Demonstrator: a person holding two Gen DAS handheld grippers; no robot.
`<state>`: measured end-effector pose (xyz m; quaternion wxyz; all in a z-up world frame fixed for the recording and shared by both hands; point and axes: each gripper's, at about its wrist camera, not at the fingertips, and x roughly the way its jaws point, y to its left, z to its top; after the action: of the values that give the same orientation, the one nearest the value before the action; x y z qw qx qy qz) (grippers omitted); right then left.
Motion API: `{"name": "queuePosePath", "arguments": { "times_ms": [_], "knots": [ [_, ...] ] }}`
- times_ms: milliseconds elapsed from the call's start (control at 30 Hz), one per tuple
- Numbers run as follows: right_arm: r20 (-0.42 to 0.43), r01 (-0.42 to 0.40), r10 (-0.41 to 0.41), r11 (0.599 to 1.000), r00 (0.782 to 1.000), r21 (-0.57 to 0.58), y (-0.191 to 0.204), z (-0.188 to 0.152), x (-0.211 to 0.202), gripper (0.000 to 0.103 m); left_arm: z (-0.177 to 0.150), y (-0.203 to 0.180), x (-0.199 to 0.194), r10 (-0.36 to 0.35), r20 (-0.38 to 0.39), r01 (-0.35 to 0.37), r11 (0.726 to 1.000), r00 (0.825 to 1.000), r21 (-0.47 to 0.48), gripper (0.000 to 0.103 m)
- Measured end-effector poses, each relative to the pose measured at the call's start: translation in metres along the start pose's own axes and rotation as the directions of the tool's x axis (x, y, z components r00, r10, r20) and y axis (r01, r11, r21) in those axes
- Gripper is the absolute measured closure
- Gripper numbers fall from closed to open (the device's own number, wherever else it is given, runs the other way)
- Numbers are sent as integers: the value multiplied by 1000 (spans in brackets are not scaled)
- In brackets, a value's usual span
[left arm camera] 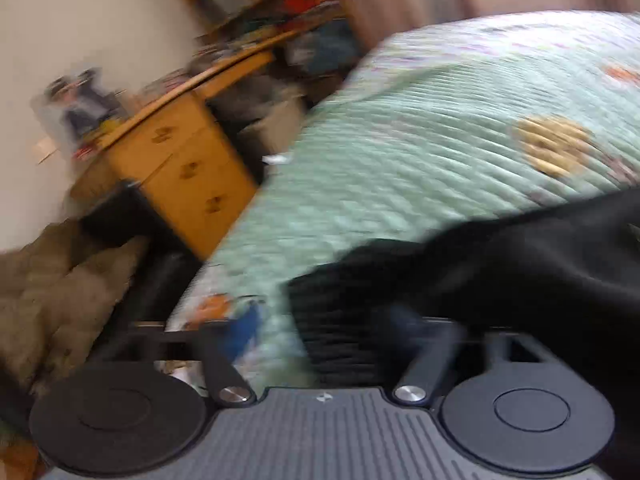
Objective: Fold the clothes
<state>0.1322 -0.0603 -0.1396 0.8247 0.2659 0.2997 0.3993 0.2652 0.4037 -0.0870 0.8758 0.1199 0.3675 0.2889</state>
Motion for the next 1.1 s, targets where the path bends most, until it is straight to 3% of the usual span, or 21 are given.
{"name": "queuePosePath", "arguments": {
  "times_ms": [33,100,300,367,433,500,567,633,733,900,933,1000,1033,1100],
  "knots": [
    [1,0,0,1000,1000,-1,0,0,0,34,2,10,-2,5,2,-5,999,1000,-39,0],
    [3,-4,4,1000,1000,1,0,0,0,34,4,32,-13,-29,10,30,994,1000,-107,2],
    [7,-14,14,1000,1000,11,-2,1,-1,34,-13,67,-85,-68,115,80,991,991,-110,1],
    [7,-15,15,1000,1000,13,-1,1,-1,34,-19,95,-95,-77,79,91,978,994,-187,1],
    [6,-15,15,1000,1000,14,-2,2,0,34,-25,130,-101,-62,-9,55,938,998,-342,6],
    [5,-14,14,1000,1000,13,-1,2,-1,34,-33,150,-115,-107,-31,88,924,994,-373,10],
    [3,-13,13,1000,1000,12,-1,2,-1,34,-55,139,-136,-127,-67,105,959,990,-265,9],
    [0,-10,10,1000,1000,9,-1,2,-1,34,-81,128,-154,-152,-101,133,976,983,-175,6],
    [-5,0,0,1000,1000,1,1,3,0,34,-122,119,-172,-245,-128,216,955,961,-204,4],
    [-12,10,-10,1000,1000,-7,4,4,1,34,-165,125,-174,-296,-134,245,921,946,-302,1],
    [-14,12,-12,1000,1000,-8,4,4,1,34,-169,127,-173,-340,-137,282,902,930,-326,1],
    [-21,24,-24,1000,999,-16,7,4,1,33,-175,127,-171,-391,-131,325,876,911,-357,11],
    [-27,37,-38,999,999,-24,9,4,0,33,-175,122,-172,-372,-145,308,891,917,-334,34],
    [-40,80,-82,996,996,-47,18,3,-2,32,-176,112,-174,-333,-173,276,917,927,-287,70]
  ]
}}
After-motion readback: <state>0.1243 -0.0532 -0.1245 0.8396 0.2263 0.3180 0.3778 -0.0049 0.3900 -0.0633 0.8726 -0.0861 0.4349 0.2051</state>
